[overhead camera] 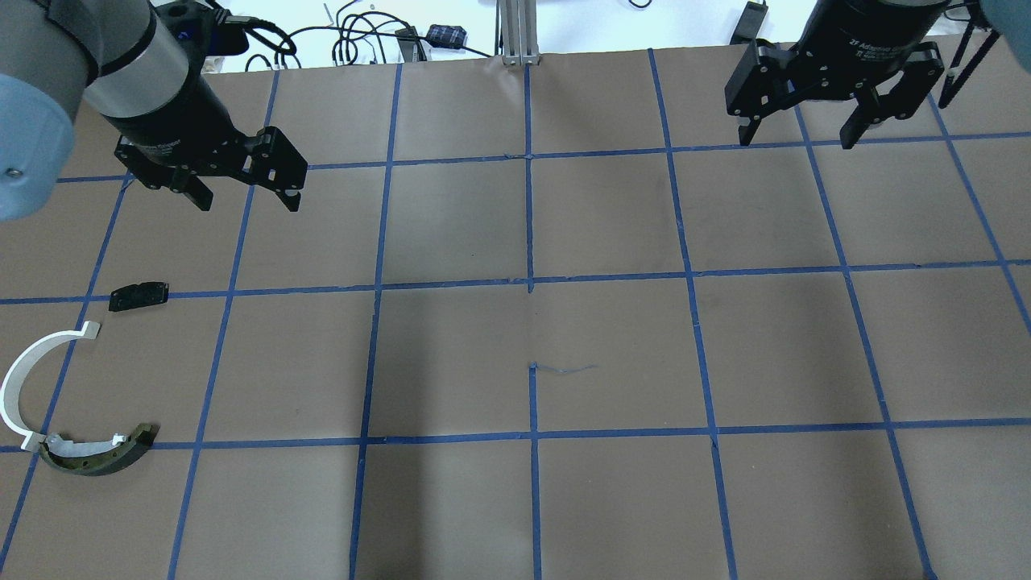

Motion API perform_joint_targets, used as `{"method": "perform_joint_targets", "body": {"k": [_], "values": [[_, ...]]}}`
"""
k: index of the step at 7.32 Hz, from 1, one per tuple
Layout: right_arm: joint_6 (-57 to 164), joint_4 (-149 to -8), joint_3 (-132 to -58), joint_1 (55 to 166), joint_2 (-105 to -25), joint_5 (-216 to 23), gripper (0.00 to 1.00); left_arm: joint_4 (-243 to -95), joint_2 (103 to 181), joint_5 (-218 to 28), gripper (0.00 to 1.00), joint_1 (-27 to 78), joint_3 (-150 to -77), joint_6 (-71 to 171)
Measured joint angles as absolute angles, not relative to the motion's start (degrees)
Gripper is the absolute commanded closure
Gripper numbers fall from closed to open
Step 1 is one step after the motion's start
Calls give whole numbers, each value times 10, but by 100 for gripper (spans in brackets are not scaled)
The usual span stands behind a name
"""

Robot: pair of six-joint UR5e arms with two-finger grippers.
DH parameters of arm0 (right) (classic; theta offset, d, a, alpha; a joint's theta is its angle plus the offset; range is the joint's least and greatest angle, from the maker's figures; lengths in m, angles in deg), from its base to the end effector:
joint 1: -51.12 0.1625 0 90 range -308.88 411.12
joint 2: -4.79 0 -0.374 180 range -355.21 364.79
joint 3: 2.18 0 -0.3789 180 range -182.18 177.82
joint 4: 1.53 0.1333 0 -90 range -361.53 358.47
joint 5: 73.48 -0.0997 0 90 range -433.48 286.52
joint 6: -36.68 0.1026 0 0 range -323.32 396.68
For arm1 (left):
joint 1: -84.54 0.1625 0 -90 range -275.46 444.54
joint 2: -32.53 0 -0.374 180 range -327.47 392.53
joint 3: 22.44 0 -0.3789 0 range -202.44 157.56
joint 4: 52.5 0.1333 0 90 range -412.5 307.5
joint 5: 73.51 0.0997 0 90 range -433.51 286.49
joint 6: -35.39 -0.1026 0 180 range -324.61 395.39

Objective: Place bearing gear from tray to pile

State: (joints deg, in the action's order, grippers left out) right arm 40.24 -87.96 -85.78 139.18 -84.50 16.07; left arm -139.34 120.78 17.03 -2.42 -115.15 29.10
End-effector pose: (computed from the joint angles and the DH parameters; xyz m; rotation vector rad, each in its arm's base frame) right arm 0.1176 -0.4894 0.4752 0.1501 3.1291 -0.0578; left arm -0.1072 -0.4773 0.4313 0.0884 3.1273 -0.0587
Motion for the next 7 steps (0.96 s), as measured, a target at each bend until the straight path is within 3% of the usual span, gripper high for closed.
{"method": "perform_joint_targets", "body": {"k": [4,7], "values": [[392,-877,-852,1391,-845,156,0,-1393,1204,172,0,-23,-1152,290],[193,-862,-845,1341,-843,166,1,-1393,1203,170,0,-25,-1152,292]]}}
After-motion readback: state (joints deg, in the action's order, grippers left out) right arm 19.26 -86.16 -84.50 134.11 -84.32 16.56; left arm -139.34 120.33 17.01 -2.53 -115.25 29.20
